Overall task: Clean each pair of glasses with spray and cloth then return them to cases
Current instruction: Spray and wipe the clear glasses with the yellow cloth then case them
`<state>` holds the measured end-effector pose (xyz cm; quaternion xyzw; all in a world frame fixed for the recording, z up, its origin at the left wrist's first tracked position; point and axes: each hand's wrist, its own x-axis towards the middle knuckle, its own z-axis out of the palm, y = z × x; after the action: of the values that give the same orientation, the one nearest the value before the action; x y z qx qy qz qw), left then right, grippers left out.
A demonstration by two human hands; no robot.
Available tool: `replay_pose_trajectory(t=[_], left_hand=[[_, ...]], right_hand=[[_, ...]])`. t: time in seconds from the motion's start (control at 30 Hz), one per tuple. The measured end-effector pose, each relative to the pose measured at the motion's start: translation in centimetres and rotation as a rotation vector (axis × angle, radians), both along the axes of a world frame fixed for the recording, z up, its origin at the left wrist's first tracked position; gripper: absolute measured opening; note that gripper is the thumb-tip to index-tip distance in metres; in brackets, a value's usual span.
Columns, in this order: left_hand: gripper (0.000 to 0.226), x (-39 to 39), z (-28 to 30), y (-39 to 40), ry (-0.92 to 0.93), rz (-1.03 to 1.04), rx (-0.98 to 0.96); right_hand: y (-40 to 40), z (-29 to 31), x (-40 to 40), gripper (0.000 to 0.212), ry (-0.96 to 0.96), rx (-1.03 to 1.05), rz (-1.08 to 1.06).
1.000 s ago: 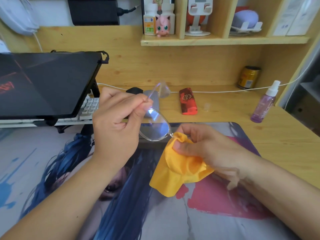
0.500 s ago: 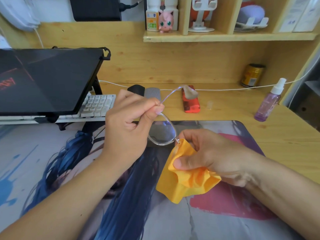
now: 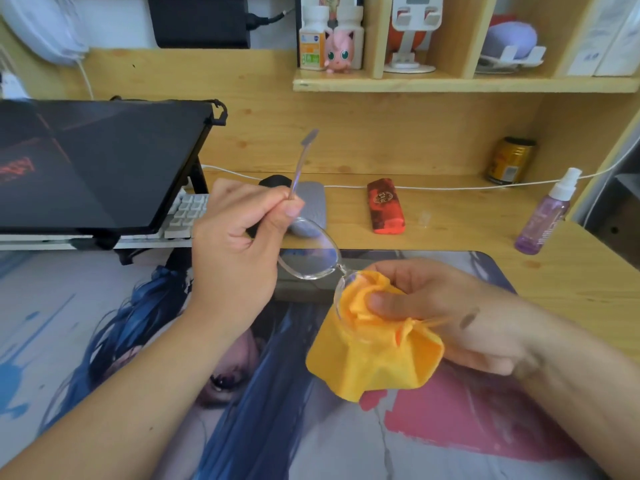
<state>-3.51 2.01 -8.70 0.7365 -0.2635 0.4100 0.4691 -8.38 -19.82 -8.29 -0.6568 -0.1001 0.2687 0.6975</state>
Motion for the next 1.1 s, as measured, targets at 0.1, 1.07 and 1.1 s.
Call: replay_pose_trajectory(t=[0.1,1.07,1.1], left_hand=[[0.022,-0.1,0.0,0.0,-0.055,0.015,0.090],[0.012,-0.6,-0.2,-0.8,0.159,-0.089,-0.019],[0.012,-0.5,-0.2,-0.7,0.166,-0.094,-0.027]], right_hand=[[-1.0,0.4,-0.1,0.033,0.090,-0.065,0.147],[2.2,0.1,-1.6,0.043,-0.154,0.015,-0.294],[2.1,0.1,-1.6,0.041,-0.150,0.035,-0.302]])
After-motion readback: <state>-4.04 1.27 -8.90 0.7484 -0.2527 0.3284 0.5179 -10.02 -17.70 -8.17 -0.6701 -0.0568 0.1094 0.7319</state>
